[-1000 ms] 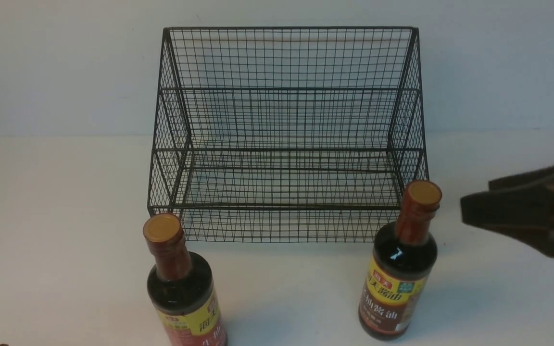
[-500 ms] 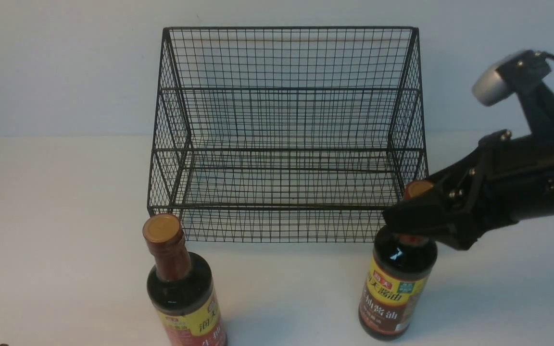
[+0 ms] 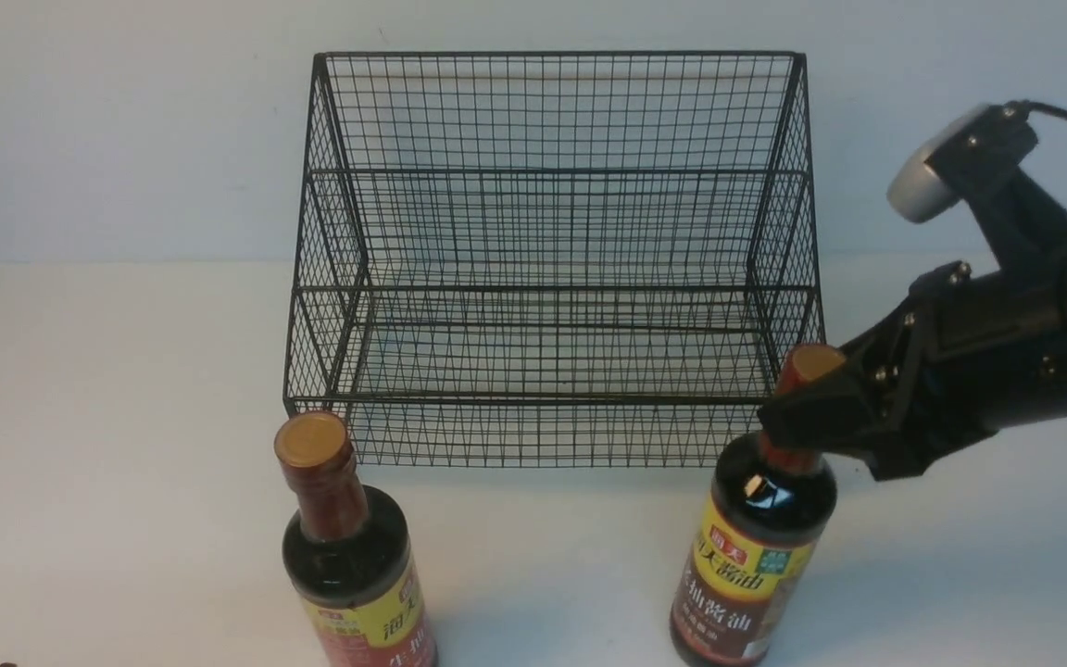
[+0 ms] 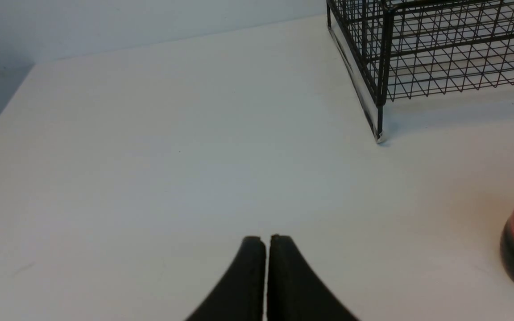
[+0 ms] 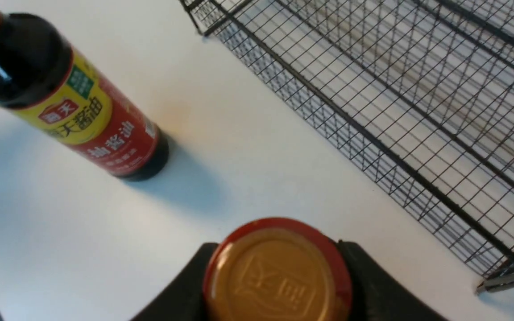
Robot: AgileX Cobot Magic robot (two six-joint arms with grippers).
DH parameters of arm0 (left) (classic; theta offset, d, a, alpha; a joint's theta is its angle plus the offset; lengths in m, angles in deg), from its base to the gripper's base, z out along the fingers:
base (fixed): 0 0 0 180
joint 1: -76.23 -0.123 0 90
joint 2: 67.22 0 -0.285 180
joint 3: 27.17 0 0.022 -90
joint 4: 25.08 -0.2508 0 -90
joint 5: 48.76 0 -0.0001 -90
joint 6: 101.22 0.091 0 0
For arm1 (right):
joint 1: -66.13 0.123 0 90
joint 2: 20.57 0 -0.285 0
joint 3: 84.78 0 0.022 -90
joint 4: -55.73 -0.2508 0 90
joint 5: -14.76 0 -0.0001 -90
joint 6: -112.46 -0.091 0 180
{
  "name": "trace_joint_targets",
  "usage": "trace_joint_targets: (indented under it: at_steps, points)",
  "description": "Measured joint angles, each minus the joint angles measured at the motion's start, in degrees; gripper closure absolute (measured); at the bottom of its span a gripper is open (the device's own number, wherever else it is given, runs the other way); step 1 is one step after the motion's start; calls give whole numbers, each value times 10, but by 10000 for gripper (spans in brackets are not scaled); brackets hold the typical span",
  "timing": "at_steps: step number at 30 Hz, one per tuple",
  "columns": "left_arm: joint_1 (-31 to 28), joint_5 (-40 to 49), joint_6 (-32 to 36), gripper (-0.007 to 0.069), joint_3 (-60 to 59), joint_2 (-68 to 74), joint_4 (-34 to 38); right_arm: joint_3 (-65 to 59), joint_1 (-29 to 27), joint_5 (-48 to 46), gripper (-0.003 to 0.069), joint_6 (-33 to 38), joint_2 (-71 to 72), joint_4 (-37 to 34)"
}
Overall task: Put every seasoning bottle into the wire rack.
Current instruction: Use the right arm to put the condiment bottle back on the shelf
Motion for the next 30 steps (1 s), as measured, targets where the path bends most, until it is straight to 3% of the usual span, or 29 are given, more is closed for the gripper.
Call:
trace_joint_targets:
  at_steps: [6,12,18,26,30]
  points:
    - [0,0,0,629,0,0,0,101,0,-114,364,-42,17,28]
    - [0,0,0,629,0,0,0,235,0,-126,364,-60,17,22]
    - [0,0,0,629,0,0,0,329,0,-2,364,-62,-26,7]
    - [0,0,0,629,0,0,0,355,0,163,365,-61,-117,5]
    - [0,0,0,629,0,0,0,355,0,196,365,-61,-163,4]
